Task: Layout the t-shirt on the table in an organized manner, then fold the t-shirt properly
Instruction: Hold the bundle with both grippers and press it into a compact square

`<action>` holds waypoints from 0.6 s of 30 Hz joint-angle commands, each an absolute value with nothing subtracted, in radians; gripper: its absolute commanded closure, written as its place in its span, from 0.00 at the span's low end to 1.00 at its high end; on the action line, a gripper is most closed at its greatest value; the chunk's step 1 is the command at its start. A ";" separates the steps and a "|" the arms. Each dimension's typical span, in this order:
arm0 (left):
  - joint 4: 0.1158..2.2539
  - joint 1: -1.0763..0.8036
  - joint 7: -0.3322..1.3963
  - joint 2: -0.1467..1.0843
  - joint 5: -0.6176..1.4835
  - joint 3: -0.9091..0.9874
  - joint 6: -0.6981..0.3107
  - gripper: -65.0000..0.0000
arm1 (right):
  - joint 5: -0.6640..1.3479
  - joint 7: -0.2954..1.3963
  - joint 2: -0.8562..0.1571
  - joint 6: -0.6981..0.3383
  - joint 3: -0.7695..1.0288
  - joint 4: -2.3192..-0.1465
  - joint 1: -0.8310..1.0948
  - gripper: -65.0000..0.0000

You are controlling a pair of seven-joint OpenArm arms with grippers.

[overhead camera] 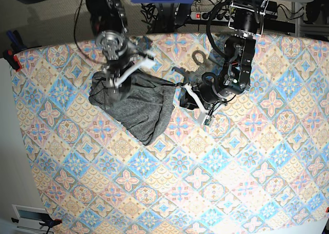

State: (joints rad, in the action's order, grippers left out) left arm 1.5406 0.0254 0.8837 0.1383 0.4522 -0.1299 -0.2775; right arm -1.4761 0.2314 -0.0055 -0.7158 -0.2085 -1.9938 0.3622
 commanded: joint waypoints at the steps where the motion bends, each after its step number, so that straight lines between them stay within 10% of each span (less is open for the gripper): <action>1: 1.560 0.042 0.865 0.140 0.469 -0.127 -0.282 0.80 | -1.484 0.236 -0.005 -0.698 -0.203 -2.011 0.344 0.46; 18: 1.560 0.042 0.865 0.140 0.469 -0.127 -0.282 0.80 | -1.484 0.237 0.015 -0.698 0.008 -1.965 0.321 0.46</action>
State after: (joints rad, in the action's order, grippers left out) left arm 1.5406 0.0254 0.8837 0.1383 0.4522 -0.1299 -0.2783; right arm -1.4780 0.2348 0.0143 -0.7120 0.0051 -1.9484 0.3271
